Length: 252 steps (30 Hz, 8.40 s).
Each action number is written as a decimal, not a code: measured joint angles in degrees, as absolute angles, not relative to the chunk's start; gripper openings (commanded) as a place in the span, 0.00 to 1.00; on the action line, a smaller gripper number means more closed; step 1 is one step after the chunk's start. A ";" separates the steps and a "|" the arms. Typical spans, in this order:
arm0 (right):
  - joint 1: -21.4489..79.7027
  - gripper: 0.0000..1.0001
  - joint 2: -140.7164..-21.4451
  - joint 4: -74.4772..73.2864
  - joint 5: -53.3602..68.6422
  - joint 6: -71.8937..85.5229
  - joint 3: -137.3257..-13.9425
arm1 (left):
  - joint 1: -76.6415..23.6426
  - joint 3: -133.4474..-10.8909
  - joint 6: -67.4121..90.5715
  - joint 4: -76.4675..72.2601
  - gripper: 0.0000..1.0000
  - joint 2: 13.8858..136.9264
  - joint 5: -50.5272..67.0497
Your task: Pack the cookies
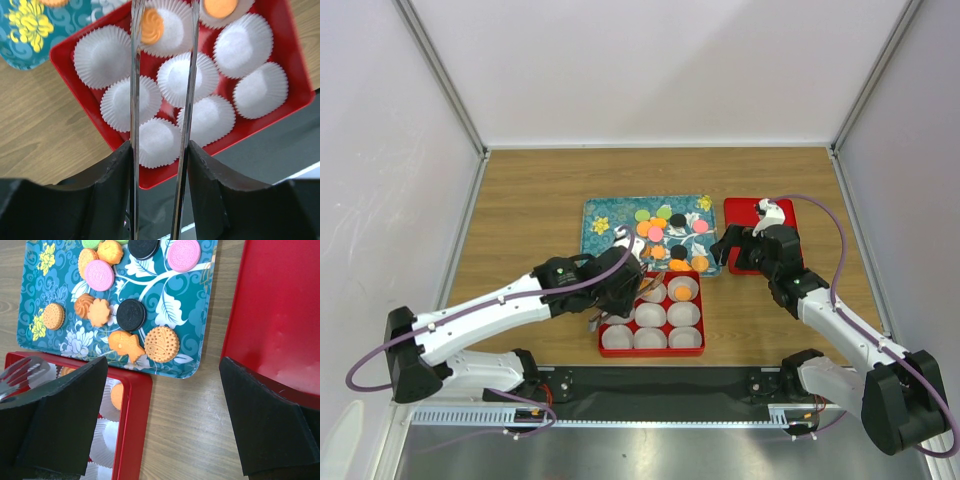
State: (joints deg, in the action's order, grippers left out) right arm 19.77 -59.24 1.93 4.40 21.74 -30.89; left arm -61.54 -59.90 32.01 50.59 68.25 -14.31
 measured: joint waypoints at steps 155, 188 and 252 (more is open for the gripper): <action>19.75 1.00 -55.99 -4.82 4.60 21.76 -32.42 | -48.38 -85.08 17.47 47.94 0.36 102.94 -17.12; 19.77 1.00 -57.41 -4.80 4.69 21.76 -32.42 | -47.51 -71.50 20.64 60.73 0.26 67.42 -15.70; 20.03 1.00 -58.61 -4.38 5.28 21.76 -32.42 | -53.89 -54.96 24.58 60.12 0.44 60.95 -11.29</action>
